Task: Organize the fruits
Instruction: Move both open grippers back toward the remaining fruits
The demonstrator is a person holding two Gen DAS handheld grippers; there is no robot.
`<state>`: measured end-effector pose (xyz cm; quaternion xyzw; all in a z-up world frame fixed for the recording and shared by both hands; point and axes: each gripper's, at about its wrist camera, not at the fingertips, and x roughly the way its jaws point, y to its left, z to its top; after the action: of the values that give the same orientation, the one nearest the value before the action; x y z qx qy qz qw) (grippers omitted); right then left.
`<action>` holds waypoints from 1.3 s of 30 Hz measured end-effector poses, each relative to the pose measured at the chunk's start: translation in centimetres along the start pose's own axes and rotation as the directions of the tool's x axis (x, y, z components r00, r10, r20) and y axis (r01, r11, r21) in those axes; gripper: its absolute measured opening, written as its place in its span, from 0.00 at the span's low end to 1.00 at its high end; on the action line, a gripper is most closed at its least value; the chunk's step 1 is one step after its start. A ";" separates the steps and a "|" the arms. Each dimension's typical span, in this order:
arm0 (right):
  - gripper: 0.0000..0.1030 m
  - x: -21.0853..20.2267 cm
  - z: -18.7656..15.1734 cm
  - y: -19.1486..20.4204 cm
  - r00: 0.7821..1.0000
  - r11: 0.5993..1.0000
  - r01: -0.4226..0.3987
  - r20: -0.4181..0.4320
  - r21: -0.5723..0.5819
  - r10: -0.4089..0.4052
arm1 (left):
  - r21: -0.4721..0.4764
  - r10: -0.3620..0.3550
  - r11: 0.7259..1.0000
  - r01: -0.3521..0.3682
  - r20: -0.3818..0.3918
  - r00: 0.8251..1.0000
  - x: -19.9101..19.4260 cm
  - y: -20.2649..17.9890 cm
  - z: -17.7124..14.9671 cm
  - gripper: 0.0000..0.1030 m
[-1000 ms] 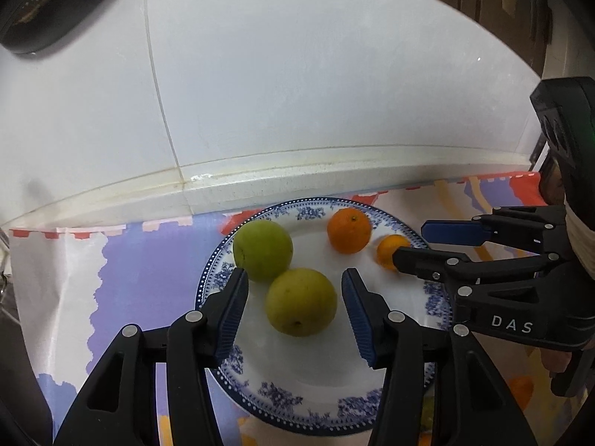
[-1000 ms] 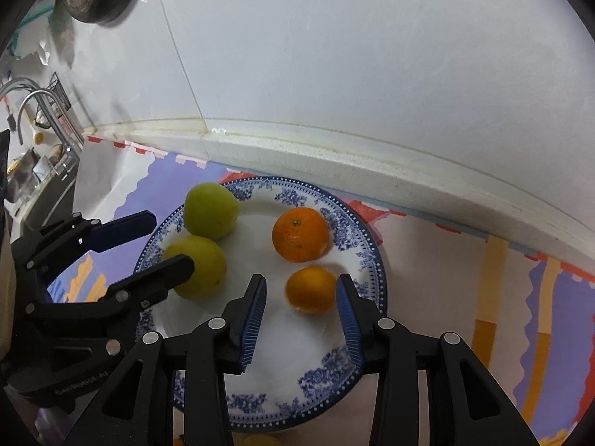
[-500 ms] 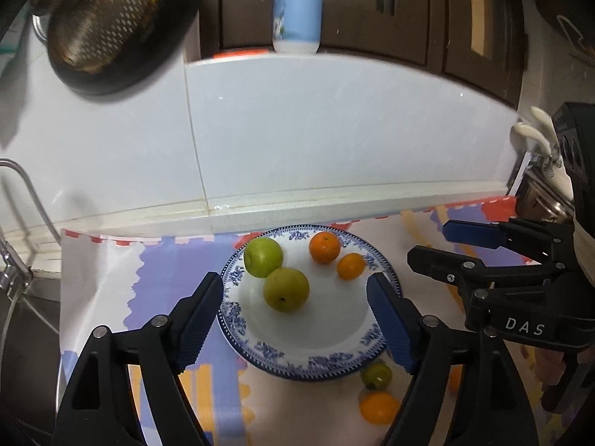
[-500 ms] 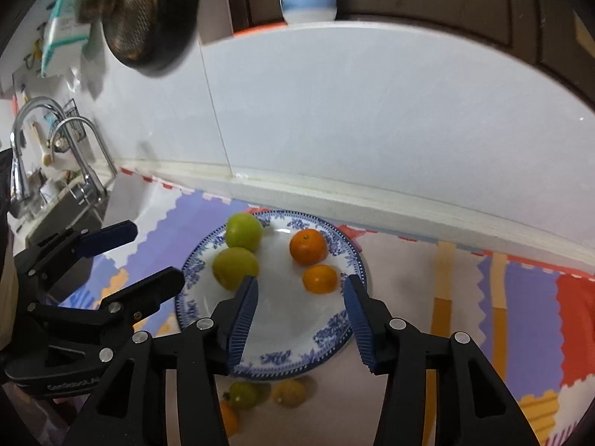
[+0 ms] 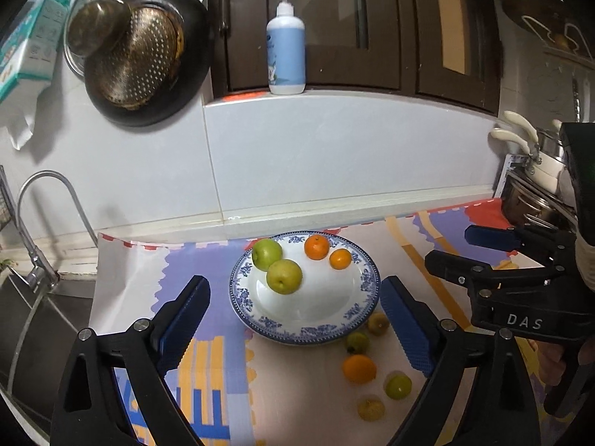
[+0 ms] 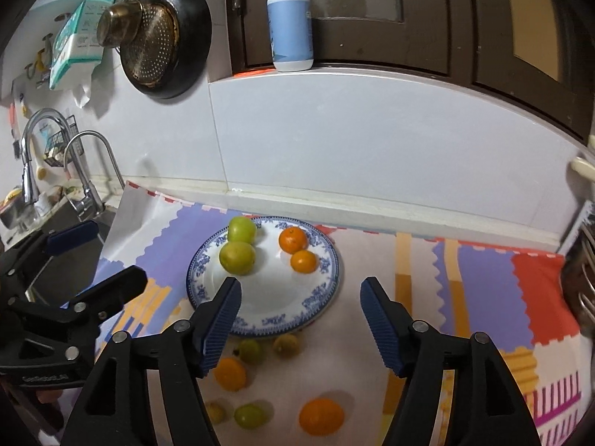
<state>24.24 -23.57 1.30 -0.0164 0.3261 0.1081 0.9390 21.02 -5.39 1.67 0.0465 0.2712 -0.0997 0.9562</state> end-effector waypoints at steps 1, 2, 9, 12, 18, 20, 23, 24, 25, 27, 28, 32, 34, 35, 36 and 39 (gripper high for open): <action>0.65 -0.2 -0.2 0.0 1.000 1.000 0.002 -0.001 0.004 -0.002 | 0.003 0.003 1.000 -0.003 0.005 1.000 -0.4 -0.1 -0.2 0.91; 0.65 -0.4 -0.5 -0.1 1.000 1.000 0.005 -0.001 0.011 -0.005 | 0.007 0.008 1.000 -0.008 0.012 1.000 -0.7 -0.3 -0.4 0.91; 0.65 -2.1 -2.6 0.1 1.000 1.000 0.028 0.003 0.009 -0.028 | -0.005 0.013 1.000 -0.013 0.012 1.000 -2.2 -0.9 -2.2 0.91; 0.65 -2.5 -3.4 0.0 0.999 0.999 0.035 0.003 0.003 -0.035 | -0.004 0.011 1.000 -0.011 -0.001 1.000 -2.4 -1.3 -2.9 0.91; 0.65 -2.3 -5.0 -0.5 0.999 0.999 0.033 -0.028 0.010 -0.032 | 0.003 0.012 1.000 -0.012 -0.052 0.999 -1.9 -2.2 -4.8 0.91; 0.65 -2.0 -5.7 -0.7 0.998 0.999 0.033 -0.049 0.009 -0.032 | 0.009 0.017 1.000 -0.016 -0.067 0.998 -1.7 -2.4 -5.4 0.91; 0.65 -1.4 -6.7 -0.9 0.996 1.000 0.029 -0.081 0.006 -0.028 | 0.012 0.022 1.000 -0.021 -0.096 0.995 -1.2 -2.8 -6.4 0.90; 0.65 -1.3 -7.0 -1.0 0.996 1.000 0.027 -0.091 0.006 -0.027 | 0.012 0.023 1.000 -0.021 -0.101 0.995 -1.1 -2.8 -6.7 0.90; 0.65 -1.1 -7.3 -1.0 0.995 1.000 0.026 -0.100 0.006 -0.025 | 0.012 0.025 1.000 -0.023 -0.110 0.994 -0.9 -3.0 -7.0 0.90; 0.65 -0.6 -7.9 -1.2 0.992 1.000 0.030 -0.122 0.000 -0.030 | 0.011 0.022 1.000 -0.020 -0.127 0.992 -0.6 -3.1 -7.7 0.90; 0.65 -0.5 -8.2 -1.2 0.991 0.999 0.032 -0.128 -0.002 -0.032 | 0.011 0.022 1.000 -0.021 -0.140 0.990 -0.3 -3.2 -8.1 0.90; 0.65 0.3 -9.4 -1.5 0.986 0.999 0.033 -0.163 0.000 -0.032 | 0.004 0.002 1.000 -0.002 -0.191 0.982 0.9 -3.5 -9.3 0.90; 0.65 0.7 -9.9 -1.7 0.984 0.999 0.037 -0.177 -0.001 -0.037 | -0.005 -0.017 1.000 0.016 -0.221 0.975 1.7 -3.6 -9.9 0.89; 0.65 0.8 -10.0 -1.7 0.983 0.999 0.038 -0.181 -0.002 -0.038 | -0.006 -0.025 1.000 0.024 -0.230 0.973 1.9 -3.6 -10.1 0.89; 0.65 1.0 -10.2 -1.8 0.982 0.999 0.036 -0.187 -0.002 -0.036 | -0.008 -0.034 0.999 0.033 -0.243 0.969 2.3 -3.8 -10.3 0.89; 0.65 1.7 -10.6 -2.0 0.978 1.000 0.025 -0.207 -0.003 -0.025 | -0.011 -0.049 0.999 0.048 -0.272 0.961 3.2 -4.0 -10.9 0.86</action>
<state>19.49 -26.23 -8.21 -0.0319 0.4220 0.0940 0.9011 17.29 -8.28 -9.38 0.0509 0.4014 -0.1153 0.9072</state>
